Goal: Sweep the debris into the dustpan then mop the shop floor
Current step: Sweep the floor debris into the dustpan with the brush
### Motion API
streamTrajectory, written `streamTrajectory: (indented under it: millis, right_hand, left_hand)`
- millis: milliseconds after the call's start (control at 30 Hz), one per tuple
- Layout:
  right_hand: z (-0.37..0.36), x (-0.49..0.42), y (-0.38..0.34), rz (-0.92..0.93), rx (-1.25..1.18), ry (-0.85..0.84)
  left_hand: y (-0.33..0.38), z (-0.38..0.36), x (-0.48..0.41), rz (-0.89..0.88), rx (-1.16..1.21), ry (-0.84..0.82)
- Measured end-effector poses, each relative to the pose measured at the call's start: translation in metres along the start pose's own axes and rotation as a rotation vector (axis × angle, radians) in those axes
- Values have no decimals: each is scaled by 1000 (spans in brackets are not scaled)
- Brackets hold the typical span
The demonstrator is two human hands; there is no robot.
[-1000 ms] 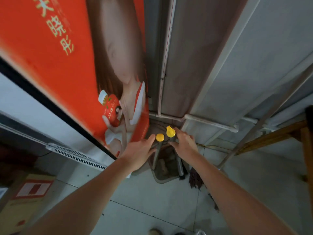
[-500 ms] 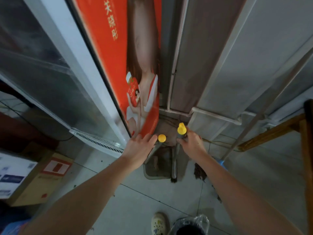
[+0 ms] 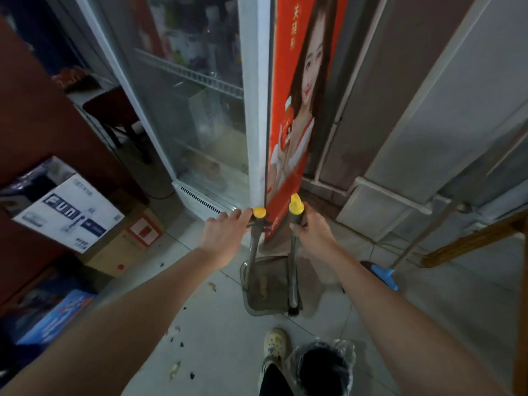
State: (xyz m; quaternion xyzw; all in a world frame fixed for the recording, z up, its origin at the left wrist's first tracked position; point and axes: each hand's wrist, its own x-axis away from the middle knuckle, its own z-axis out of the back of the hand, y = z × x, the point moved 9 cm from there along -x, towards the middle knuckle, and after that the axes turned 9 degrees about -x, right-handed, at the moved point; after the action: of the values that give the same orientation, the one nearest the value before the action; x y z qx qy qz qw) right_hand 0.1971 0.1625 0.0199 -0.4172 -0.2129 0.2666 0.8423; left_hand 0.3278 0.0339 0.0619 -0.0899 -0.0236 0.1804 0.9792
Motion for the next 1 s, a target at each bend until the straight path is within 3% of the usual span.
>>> streamTrajectory:
  millis: [200, 400, 533, 700, 1000]
  right_hand:
    - [-58, 74, -48, 39, -55, -73]
    - [-132, 133, -58, -29, -283, -230]
    - [-169, 164, -73, 3, -267, -307]
    - [-219, 207, -90, 40, -255, -544]
    - [-244, 309, -56, -274, -505, -787]
  left_hand:
    - [-43, 8, 110, 91, 92, 0]
    - [-73, 3, 209, 162, 152, -27]
    - [-91, -7, 268, 283, 202, -35]
    - [-95, -25, 343, 457, 185, -76]
    - [-60, -30, 464, 825, 196, -49]
